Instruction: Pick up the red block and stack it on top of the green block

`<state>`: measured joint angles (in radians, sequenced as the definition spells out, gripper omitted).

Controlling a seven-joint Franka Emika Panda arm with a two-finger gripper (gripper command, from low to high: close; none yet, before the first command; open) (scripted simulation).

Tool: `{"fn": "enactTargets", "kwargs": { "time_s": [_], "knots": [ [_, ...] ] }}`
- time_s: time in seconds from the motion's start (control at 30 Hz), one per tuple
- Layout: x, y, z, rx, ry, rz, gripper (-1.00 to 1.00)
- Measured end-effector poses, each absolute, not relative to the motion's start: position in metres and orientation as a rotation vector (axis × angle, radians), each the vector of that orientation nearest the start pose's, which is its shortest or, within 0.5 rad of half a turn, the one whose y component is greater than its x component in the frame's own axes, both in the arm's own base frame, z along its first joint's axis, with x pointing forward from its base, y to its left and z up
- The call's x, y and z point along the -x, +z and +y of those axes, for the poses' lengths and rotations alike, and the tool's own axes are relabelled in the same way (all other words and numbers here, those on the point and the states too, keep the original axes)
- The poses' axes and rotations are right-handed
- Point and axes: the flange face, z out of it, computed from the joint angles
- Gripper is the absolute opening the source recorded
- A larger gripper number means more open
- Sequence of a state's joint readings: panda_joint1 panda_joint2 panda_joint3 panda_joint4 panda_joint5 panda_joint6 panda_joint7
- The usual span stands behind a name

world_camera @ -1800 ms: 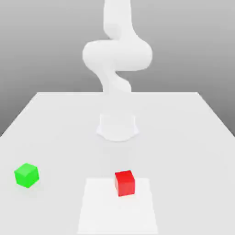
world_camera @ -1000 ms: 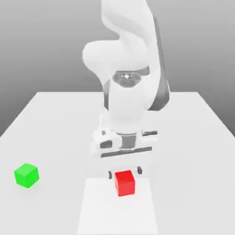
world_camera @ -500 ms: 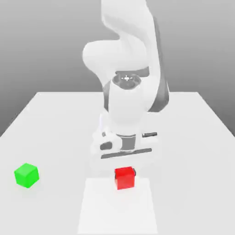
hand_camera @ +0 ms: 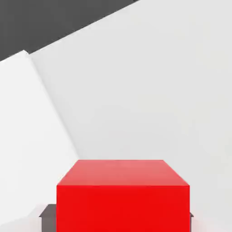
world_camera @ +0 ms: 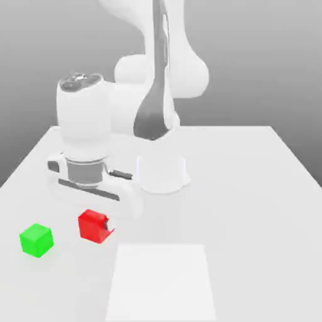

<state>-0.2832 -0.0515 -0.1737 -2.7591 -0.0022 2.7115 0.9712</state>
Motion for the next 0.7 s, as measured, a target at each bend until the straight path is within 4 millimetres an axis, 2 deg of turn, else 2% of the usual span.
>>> {"fn": "enactTargets", "kwargs": {
  "time_s": [0.13, 0.3, 0.4, 0.47, 0.67, 0.7],
  "knots": [
    [-0.332, 0.238, -0.226, 2.102, -0.001, 2.326, -1.00],
    [-0.298, 0.245, -0.288, 1.746, -0.002, 2.609, -1.00],
    [-0.297, 0.235, -0.295, 1.704, -0.006, 2.634, -1.00],
    [-0.302, 0.225, -0.292, 1.717, -0.009, 2.624, -1.00],
    [-0.300, 0.185, -0.291, 1.717, -0.004, 2.629, -1.00],
    [-0.299, 0.181, -0.291, 1.716, -0.002, 2.630, 1.00]
  ]
}}
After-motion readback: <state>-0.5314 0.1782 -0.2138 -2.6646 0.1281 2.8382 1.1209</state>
